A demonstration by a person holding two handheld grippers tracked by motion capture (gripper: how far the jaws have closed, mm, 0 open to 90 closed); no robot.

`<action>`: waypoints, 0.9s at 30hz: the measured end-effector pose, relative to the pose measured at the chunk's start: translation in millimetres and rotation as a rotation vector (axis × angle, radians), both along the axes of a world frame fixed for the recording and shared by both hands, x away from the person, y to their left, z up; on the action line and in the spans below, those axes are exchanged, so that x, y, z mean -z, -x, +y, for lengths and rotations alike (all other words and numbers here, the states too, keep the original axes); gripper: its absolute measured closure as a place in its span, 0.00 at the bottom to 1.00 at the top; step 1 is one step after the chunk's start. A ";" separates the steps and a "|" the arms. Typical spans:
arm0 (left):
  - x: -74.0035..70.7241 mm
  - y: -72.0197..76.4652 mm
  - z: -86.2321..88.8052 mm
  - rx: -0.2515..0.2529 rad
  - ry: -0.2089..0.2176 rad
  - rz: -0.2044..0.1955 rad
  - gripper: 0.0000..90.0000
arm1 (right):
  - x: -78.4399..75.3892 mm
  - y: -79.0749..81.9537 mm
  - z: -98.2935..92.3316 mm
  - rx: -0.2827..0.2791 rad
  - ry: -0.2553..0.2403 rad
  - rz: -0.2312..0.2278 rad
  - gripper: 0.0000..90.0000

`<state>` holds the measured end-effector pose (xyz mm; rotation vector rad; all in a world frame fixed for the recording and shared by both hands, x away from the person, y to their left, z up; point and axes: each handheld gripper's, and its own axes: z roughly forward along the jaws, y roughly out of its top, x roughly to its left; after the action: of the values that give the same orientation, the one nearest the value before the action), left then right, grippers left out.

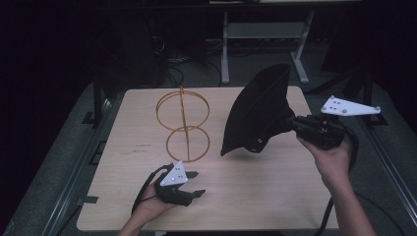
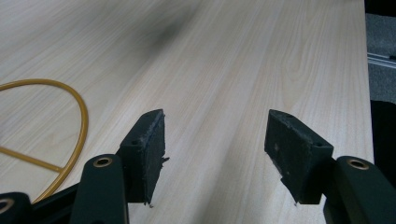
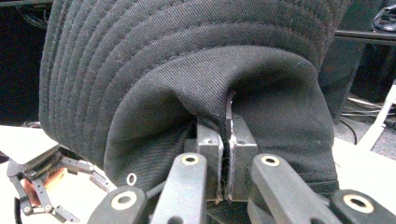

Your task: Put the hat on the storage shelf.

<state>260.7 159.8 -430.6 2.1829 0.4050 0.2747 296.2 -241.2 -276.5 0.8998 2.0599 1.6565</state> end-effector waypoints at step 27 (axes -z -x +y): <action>2.5 -2.4 -2.8 0.012 0.000 -0.001 0.41 | -53.6 -31.7 53.4 -0.077 0.041 -0.039 0.96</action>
<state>263.1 157.0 -433.1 2.1843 0.3913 0.2698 327.9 -187.8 -222.8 0.7783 2.1182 1.6508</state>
